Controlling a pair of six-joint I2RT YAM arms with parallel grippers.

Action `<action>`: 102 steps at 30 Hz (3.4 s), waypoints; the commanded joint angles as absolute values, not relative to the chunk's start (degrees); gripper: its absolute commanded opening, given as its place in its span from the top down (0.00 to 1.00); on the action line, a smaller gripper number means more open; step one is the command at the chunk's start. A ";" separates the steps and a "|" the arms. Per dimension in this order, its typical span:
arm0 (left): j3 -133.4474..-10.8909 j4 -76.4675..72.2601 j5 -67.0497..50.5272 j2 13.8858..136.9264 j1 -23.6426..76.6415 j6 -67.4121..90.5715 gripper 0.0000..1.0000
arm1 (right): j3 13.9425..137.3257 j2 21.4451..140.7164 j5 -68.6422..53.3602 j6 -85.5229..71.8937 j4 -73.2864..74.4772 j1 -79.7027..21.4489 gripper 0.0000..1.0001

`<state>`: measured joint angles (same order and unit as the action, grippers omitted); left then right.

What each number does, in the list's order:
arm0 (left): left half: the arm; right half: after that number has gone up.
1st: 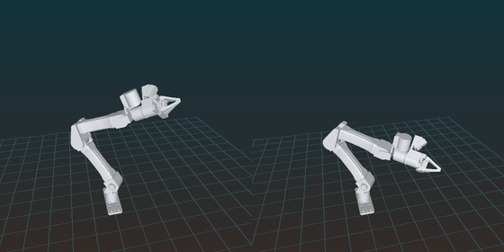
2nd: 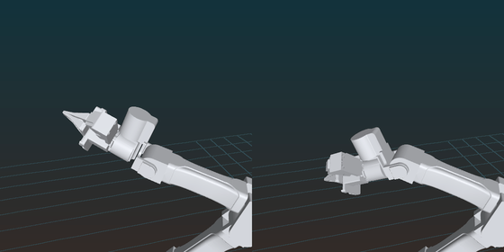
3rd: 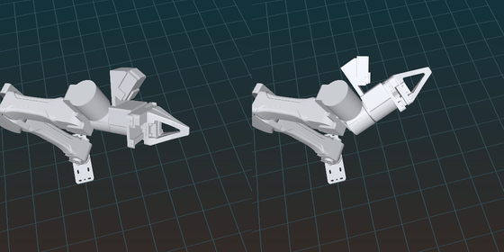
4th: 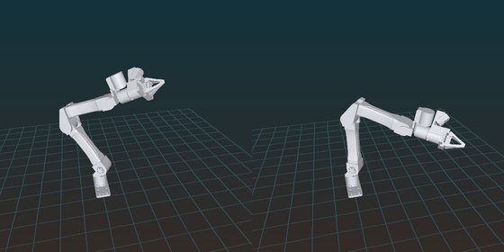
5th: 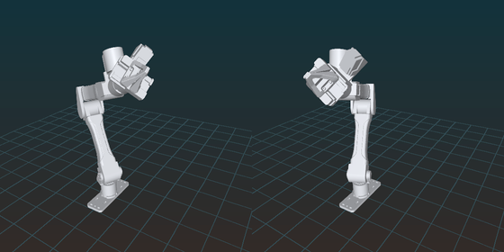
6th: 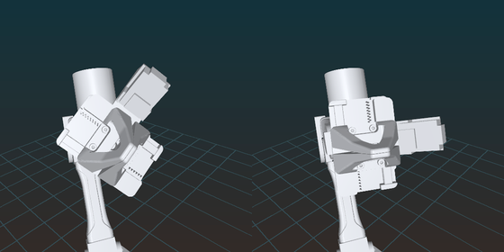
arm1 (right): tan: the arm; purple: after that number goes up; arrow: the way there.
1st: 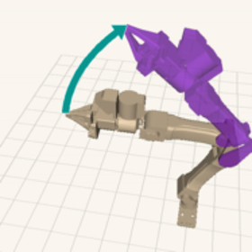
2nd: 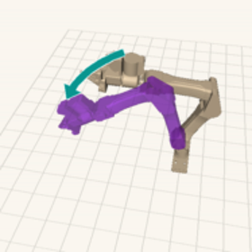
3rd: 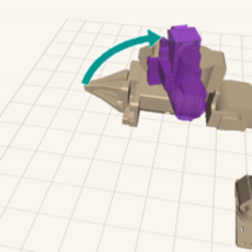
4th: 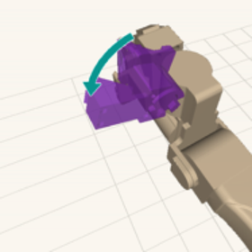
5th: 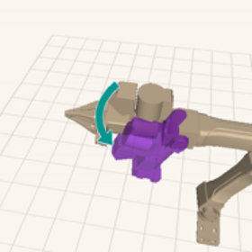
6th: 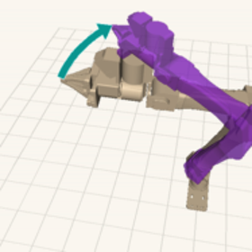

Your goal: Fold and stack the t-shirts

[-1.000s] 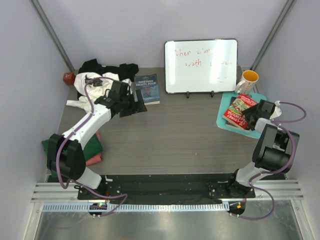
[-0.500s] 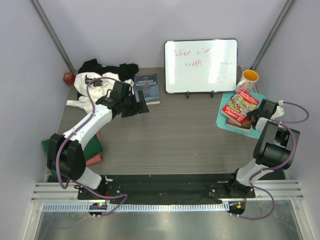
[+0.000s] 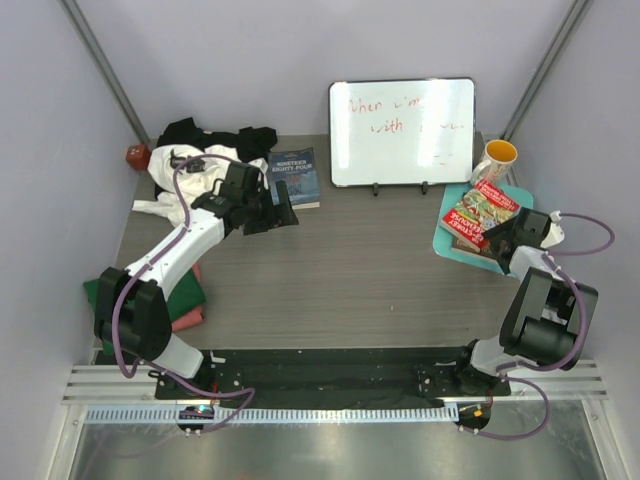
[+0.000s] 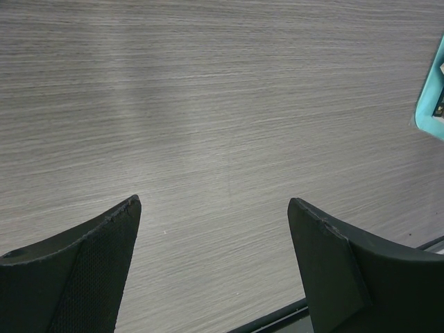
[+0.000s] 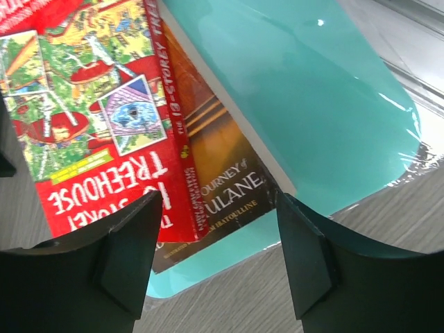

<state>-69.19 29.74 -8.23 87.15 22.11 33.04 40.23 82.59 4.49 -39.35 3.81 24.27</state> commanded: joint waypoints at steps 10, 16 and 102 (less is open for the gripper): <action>-71.89 29.62 -9.14 86.48 22.32 31.20 0.13 | 48.43 98.16 -3.51 -37.44 2.20 27.95 0.26; -72.25 30.15 -9.23 86.57 22.32 31.11 0.14 | 47.64 100.19 -11.24 -38.50 -2.71 28.83 0.26; -94.57 -3.42 -36.83 132.44 41.13 55.54 0.09 | 30.76 85.43 -20.66 -50.45 -13.45 26.55 0.40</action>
<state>-95.33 5.23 -34.70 130.43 38.63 50.43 30.55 83.94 -22.00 -51.07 -12.97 27.73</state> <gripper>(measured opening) 0.904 0.603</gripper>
